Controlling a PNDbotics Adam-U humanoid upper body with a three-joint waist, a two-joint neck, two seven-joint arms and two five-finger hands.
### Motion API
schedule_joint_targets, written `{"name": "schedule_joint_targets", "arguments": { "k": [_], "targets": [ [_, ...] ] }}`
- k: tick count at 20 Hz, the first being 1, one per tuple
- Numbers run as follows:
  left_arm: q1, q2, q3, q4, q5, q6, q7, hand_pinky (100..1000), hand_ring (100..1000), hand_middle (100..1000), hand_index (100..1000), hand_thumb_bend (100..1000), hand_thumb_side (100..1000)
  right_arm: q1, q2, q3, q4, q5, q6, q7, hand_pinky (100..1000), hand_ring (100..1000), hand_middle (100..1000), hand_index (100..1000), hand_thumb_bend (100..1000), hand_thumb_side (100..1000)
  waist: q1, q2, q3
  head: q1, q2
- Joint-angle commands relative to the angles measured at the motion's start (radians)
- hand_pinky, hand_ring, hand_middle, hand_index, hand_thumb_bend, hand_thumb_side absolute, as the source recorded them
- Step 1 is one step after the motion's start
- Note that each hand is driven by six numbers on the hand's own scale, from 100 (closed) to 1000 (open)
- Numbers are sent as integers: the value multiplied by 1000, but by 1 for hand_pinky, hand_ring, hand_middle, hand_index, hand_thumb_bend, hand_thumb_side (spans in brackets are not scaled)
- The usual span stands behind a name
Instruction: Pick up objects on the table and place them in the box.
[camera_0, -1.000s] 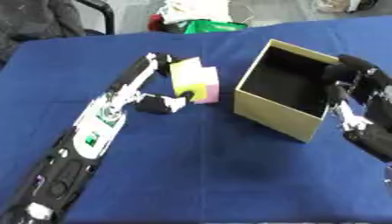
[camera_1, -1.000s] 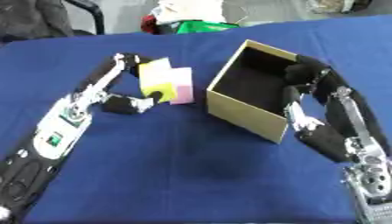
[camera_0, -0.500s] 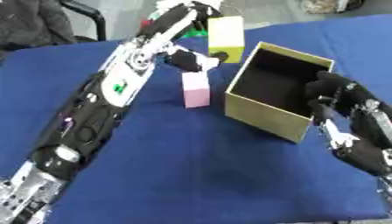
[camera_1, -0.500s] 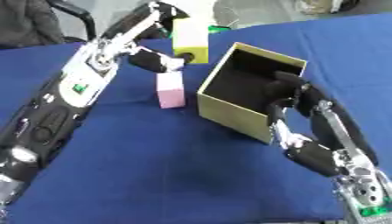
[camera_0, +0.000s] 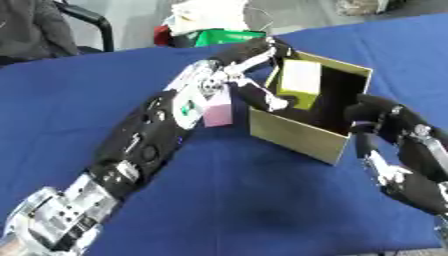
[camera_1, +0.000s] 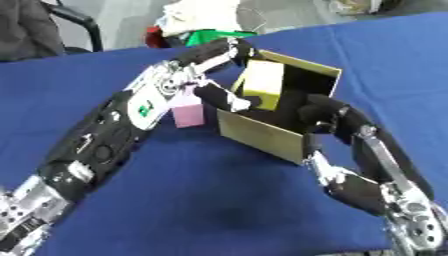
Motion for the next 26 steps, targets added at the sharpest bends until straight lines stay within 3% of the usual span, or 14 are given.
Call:
{"name": "schedule_joint_targets", "arguments": {
  "k": [1,4,10,11,12,13,20,26],
  "targets": [
    [-28,-13,-5,3,-13,-24,-6,726,724,694,801,408,308,-13,-7,1,-16,-7,-3,6,735,799,748,907,100,425,-5,-13,-6,9,-13],
    [-29,-19,-5,3,-21,-38,-19,735,743,748,870,472,334,-12,-6,-1,-16,-8,-3,5,735,799,744,904,100,424,-4,-14,-11,10,-12],
    [-24,-9,-1,-15,-8,-51,-36,751,762,791,913,604,427,-12,-4,-4,-14,-8,-4,4,736,800,744,902,100,425,-5,-18,-5,4,-9],
    [-23,-5,1,-23,-4,-51,-37,752,762,789,910,601,427,-11,-3,-4,-14,-8,-4,4,735,799,744,902,100,425,-6,-19,-4,3,-9],
    [-22,1,6,-33,-1,-49,-36,748,754,765,892,533,445,-10,-3,-5,-13,-8,-3,3,735,799,744,905,100,426,-6,-19,-1,2,-8],
    [-20,8,12,-46,2,-44,-30,746,752,756,886,576,419,-9,-3,-7,-12,-7,-2,1,735,799,744,906,100,425,-7,-20,3,1,-6],
    [15,113,94,-163,35,63,37,741,741,737,877,550,399,3,-3,-18,-5,1,0,-14,735,800,744,907,100,424,-11,-27,41,-18,3],
    [59,172,162,-153,25,172,69,742,745,745,885,570,422,7,-2,-23,-3,5,-1,-19,735,800,744,907,100,425,-14,-29,57,-30,4]
  ]
}}
